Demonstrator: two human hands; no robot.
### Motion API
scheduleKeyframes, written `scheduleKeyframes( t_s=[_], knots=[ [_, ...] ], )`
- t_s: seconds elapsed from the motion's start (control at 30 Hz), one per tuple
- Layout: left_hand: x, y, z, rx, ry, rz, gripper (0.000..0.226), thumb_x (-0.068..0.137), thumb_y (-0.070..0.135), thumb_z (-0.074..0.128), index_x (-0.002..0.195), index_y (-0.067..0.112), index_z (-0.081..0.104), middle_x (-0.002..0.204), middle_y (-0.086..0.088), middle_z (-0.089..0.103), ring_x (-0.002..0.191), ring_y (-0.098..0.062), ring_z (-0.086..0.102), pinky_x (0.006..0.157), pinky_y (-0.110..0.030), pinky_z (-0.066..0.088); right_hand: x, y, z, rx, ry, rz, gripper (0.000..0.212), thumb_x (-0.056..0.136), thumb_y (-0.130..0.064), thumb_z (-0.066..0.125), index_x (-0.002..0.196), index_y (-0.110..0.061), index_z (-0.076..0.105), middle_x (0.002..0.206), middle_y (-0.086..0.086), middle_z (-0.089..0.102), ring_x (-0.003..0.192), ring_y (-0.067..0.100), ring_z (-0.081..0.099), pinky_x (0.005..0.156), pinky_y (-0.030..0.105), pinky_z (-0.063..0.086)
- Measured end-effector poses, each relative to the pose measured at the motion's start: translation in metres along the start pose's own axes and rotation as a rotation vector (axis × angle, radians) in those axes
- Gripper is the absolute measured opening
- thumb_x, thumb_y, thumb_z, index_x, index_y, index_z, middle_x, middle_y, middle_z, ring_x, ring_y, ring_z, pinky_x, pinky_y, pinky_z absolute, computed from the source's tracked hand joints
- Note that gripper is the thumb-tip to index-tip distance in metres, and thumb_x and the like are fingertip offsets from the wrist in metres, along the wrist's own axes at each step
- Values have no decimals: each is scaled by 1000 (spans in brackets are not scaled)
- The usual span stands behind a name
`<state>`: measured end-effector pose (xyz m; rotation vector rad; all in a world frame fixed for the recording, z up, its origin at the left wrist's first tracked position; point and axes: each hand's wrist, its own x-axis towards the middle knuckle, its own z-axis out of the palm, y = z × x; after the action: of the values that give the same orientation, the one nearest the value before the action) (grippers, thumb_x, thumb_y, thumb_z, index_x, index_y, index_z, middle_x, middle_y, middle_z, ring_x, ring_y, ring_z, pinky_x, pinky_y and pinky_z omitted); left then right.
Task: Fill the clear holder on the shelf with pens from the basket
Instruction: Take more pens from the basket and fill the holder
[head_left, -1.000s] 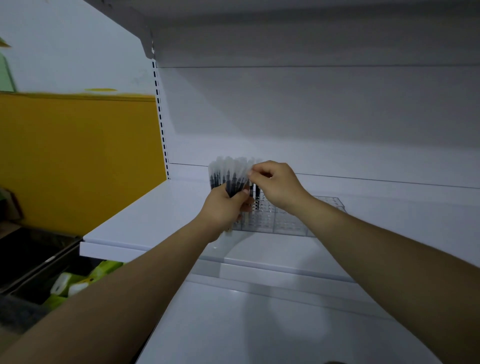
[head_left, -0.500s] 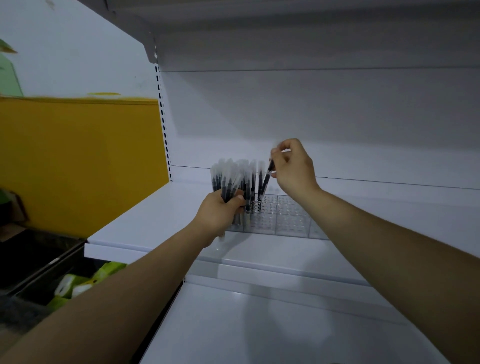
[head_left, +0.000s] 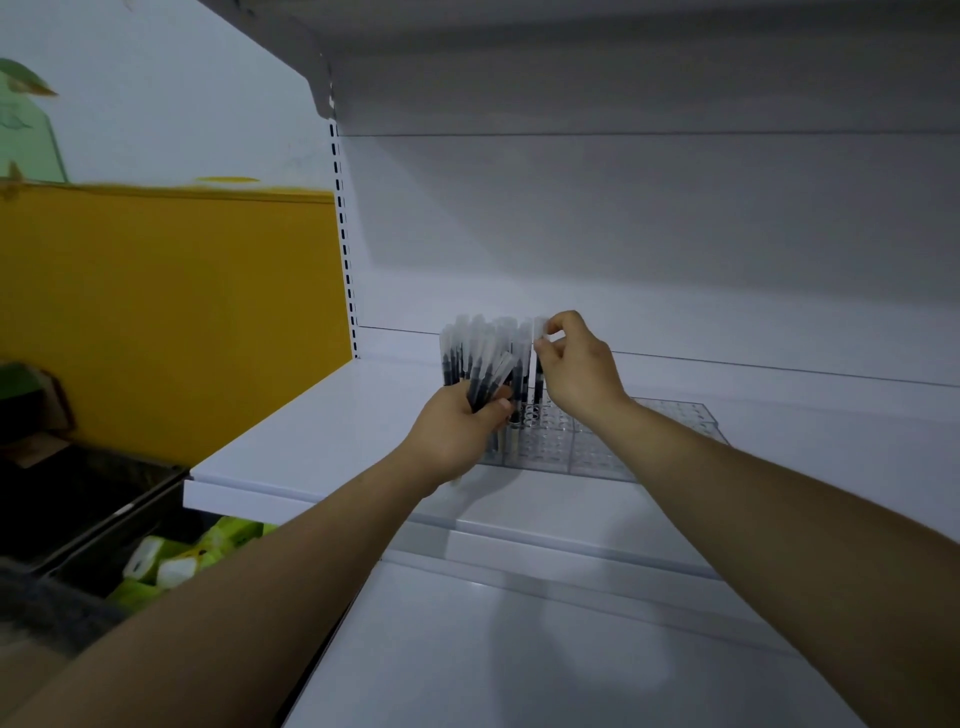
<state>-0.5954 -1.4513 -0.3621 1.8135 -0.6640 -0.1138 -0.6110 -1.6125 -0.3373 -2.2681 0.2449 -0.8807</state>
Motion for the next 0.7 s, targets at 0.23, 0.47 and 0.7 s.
scheduleKeyframes(
  t_s=[0.23, 0.47, 0.7],
  knots=[
    [1, -1, 0, -73, -24, -16, 16, 98, 18, 52, 111, 18, 61, 102, 0, 67, 86, -6, 63, 75, -20, 47, 3, 7, 6, -88, -46, 110, 18, 99, -28, 46, 108, -13, 46, 92, 10, 62, 74, 25, 56, 64, 34, 45],
    [0, 7, 2, -138, -29, -30, 12, 98, 16, 50, 102, 20, 61, 99, 0, 69, 87, -9, 66, 77, -23, 49, -16, -13, -15, 128, -9, -62, 18, 94, -22, 57, 106, -16, 68, 102, -3, 57, 93, 11, 53, 84, 24, 42],
    [-2, 16, 13, -66, -40, -16, 17, 98, 19, 51, 107, 15, 65, 103, -6, 71, 93, -16, 67, 90, -37, 51, -27, -23, -24, 196, -161, -53, 22, 95, -26, 58, 110, -14, 68, 105, -4, 60, 102, 15, 57, 91, 27, 44]
  ],
)
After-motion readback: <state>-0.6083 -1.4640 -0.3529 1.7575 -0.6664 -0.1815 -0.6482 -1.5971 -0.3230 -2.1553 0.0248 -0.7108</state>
